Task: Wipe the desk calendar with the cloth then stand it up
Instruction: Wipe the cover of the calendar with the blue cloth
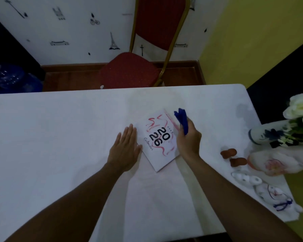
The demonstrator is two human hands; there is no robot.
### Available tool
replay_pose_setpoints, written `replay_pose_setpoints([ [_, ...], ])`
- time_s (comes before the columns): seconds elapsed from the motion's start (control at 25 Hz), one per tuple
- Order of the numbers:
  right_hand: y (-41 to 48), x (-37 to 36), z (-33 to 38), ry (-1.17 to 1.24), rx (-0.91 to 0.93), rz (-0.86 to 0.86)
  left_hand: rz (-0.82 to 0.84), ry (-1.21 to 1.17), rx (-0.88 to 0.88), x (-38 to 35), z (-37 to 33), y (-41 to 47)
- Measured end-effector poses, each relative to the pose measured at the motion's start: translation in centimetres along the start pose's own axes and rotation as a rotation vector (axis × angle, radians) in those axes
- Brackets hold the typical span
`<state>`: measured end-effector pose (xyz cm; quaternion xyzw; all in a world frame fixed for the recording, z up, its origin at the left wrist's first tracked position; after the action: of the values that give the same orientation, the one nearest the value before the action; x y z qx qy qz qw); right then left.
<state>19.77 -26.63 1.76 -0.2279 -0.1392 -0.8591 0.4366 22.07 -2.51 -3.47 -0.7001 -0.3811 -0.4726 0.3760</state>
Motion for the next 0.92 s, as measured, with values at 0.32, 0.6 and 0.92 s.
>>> replay_pose_setpoints([
  [0.32, 1.5, -8.0, -1.6, -0.245, -0.085, 0.138, 0.021, 0.014, 0.008, -2.6, 1.5, 0.5],
  [0.6, 0.7, -11.9, -1.6, -0.557, 0.257, 0.263, 0.02, 0.012, -0.009, -3.0, 1.9, 0.6],
  [0.92, -4.0, -7.4, -3.3, -0.446, 0.634, 0.614, 0.042, -0.04, -0.02, -3.1, 2.1, 0.7],
])
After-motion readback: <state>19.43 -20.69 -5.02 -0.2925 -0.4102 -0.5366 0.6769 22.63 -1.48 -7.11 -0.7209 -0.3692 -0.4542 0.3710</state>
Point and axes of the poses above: each hand's wrist, its own y-axis towards the middle knuckle, its own x-axis out of the back of the hand, z = x × y, the point moved 3 cm from there along y, towards the middle knuckle, and after that the axes turned 5 degrees about -z, right-handed, at the moved point
